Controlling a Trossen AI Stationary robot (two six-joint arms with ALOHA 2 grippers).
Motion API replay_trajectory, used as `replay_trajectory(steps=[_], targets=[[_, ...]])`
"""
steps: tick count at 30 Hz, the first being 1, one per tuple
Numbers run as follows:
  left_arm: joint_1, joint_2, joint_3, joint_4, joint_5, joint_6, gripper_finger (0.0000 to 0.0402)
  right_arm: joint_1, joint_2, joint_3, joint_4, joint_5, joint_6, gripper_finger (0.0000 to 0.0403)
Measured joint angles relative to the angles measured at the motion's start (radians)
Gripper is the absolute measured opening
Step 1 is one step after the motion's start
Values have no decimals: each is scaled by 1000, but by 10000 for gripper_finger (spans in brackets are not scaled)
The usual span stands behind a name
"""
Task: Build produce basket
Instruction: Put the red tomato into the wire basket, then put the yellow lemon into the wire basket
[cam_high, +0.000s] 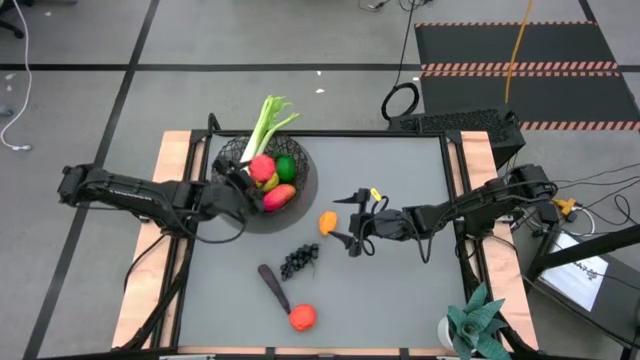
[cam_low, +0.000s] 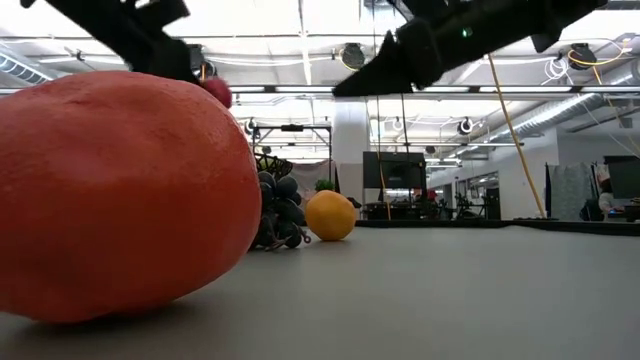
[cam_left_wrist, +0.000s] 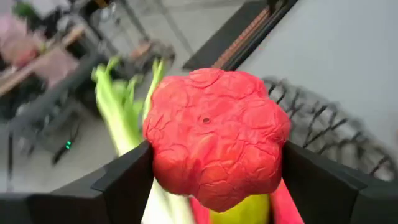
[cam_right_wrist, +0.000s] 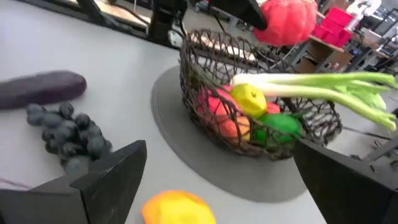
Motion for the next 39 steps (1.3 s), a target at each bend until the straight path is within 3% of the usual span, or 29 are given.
replay_trajectory(steps=[4,8,12,18,27,33,39], targets=[[42,0,0,-155,26,-174,309,-20,0,-51,47,0,4,400],[92,0,0,-251,178,-289,313,-33,0,-86,67,0,23,400],[126,0,0,-273,286,-338,339,-37,0,-103,87,-3,24,400],[134,0,0,-274,366,-368,383,-37,0,-103,66,-31,24,400],[134,0,26,-258,375,-318,392,-123,10,-104,-28,-241,184,400],[122,0,83,-253,374,-327,392,-176,92,-104,32,-401,131,400],[94,0,89,-243,373,-322,392,-175,204,-103,186,-447,24,400]])
